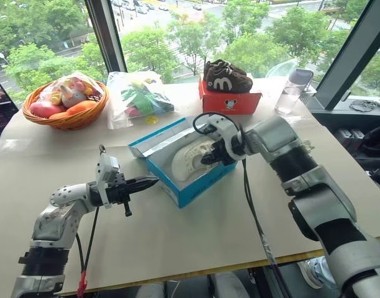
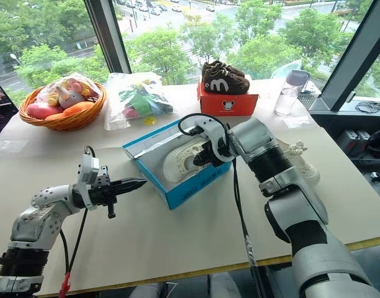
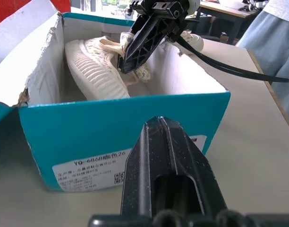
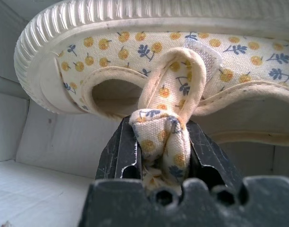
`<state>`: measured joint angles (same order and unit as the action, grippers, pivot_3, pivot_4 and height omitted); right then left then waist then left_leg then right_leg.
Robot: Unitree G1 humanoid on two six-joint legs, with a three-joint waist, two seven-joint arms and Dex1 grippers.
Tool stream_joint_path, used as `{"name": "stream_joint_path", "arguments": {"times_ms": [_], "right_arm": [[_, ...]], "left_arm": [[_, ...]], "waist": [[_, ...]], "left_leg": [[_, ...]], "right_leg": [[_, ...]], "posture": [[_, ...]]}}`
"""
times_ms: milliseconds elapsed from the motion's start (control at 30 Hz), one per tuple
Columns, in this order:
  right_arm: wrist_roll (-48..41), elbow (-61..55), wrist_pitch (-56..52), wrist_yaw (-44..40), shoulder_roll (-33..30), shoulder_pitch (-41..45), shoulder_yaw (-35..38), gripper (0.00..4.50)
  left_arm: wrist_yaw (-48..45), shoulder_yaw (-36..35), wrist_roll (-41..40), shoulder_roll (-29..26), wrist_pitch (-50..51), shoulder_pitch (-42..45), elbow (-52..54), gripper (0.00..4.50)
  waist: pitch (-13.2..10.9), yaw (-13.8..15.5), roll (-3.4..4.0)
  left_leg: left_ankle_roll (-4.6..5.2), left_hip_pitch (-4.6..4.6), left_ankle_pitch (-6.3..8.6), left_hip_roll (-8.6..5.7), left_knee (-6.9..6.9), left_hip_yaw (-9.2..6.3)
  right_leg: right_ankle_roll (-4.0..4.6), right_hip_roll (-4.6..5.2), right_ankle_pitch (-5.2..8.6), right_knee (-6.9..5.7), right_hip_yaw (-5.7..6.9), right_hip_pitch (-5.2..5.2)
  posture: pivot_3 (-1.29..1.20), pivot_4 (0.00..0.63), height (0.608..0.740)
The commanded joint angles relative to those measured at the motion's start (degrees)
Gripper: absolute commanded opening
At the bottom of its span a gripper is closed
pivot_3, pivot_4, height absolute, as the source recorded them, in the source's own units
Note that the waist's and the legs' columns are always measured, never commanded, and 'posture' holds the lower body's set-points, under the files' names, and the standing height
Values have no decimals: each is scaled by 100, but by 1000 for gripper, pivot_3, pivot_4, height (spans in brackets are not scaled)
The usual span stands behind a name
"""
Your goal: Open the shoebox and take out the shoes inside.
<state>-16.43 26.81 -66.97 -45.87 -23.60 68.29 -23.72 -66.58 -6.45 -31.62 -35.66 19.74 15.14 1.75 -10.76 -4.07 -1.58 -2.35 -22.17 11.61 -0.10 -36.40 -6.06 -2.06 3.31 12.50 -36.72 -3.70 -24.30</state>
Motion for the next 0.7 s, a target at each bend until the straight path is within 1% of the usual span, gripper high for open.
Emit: {"name": "stream_joint_path", "arguments": {"times_ms": [33, 100, 133, 300, 467, 700], "right_arm": [[-6, -112, -107, 135, 103, -93, 351, 699], [1, -157, -142, 171, 131, -122, 438, 207], [-13, -193, -166, 198, 152, -129, 506, 63], [-140, -425, -317, 138, 211, -117, 706, 62], [-360, -635, -450, 157, 253, 13, 1188, 62], [-686, -1741, -677, 130, 5, -17, 1477, 62]], "left_arm": [[-60, -28, -8, -29, -124, 93, 19, 0], [-67, -26, -3, -35, -130, 102, 6, 0], [-74, -30, -5, -40, -129, 111, -2, 0], [-109, -40, 0, -63, -126, 143, -37, 0], [-118, -48, 8, -87, -108, 176, -43, 0], [-131, -66, 5, -134, -79, 204, -40, 0]], "waist": [[0, -4, 0], [0, 3, 0], [0, 4, 0], [0, -4, 0], [-2, -8, 2], [-5, 4, 6]], "left_leg": [[0, 0, 0, 0, 0, 0], [0, 1, 0, 1, 0, 0], [0, 1, 0, 0, 0, 0], [0, -1, 0, 1, 0, 0], [0, -8, 0, 1, 3, 0], [0, -28, 0, 0, 11, 0]], "right_leg": [[0, 0, 0, -1, 0, -1], [0, 0, 0, -1, 0, 0], [0, 0, 0, -1, 0, 0], [0, -1, 0, -1, -1, -2], [1, -1, 0, -1, -1, -11], [33, 0, -19, 0, -1, -33]], "posture": [[0, 150, 740], [0, 150, 740], [0, 150, 740], [0, 150, 740], [0, 150, 740], [0, 150, 740]]}}
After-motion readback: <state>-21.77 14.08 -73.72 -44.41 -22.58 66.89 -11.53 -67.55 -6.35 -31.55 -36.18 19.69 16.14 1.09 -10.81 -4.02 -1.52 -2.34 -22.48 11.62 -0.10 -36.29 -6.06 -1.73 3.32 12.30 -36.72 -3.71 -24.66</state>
